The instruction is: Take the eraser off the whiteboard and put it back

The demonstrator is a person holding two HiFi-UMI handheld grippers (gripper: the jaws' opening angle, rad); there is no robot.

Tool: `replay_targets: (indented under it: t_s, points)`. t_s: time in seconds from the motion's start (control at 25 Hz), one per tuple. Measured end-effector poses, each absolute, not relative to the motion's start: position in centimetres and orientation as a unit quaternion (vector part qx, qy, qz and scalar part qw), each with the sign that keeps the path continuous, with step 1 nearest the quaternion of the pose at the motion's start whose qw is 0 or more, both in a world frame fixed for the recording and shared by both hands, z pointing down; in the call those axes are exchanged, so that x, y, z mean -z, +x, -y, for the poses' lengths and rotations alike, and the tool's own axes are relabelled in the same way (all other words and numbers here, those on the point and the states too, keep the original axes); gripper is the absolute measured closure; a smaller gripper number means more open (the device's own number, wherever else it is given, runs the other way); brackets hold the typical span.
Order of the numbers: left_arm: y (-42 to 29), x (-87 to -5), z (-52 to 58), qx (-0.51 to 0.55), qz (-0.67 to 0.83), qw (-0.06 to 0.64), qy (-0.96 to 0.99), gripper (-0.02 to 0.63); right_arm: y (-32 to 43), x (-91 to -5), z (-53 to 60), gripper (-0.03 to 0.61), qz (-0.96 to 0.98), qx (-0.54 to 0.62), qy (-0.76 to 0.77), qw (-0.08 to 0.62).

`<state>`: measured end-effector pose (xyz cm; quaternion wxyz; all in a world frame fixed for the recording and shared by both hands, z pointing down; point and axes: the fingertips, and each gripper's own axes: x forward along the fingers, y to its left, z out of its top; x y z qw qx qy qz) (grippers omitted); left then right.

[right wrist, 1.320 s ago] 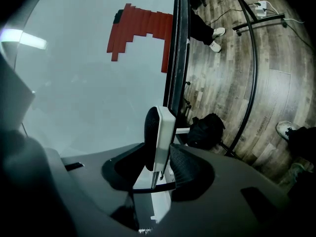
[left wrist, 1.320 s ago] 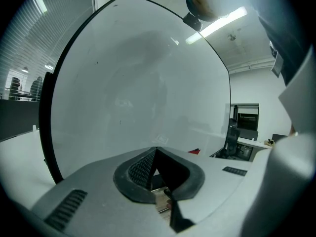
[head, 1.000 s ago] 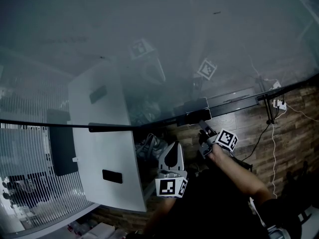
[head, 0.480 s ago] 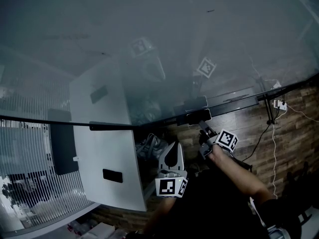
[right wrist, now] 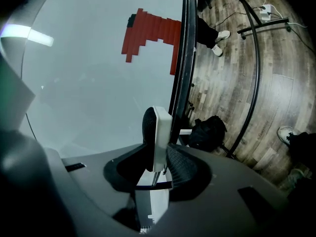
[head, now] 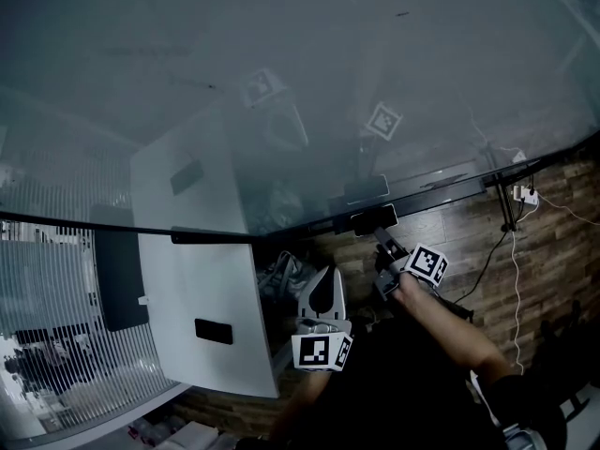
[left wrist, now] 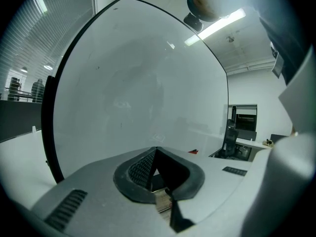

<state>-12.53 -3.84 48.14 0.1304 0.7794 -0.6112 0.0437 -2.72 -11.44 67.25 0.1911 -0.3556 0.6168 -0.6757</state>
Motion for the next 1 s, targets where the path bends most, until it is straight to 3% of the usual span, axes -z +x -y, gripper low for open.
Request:
replay_targets:
  t_s: [1.0]
  points:
    - [-14.4, -46.0, 0.2, -0.02, 0.611, 0.112, 0.783, 0.612, -1.9, -61.5, 9.8, 0.456, -0.725, 0.535, -0.405, 0.154]
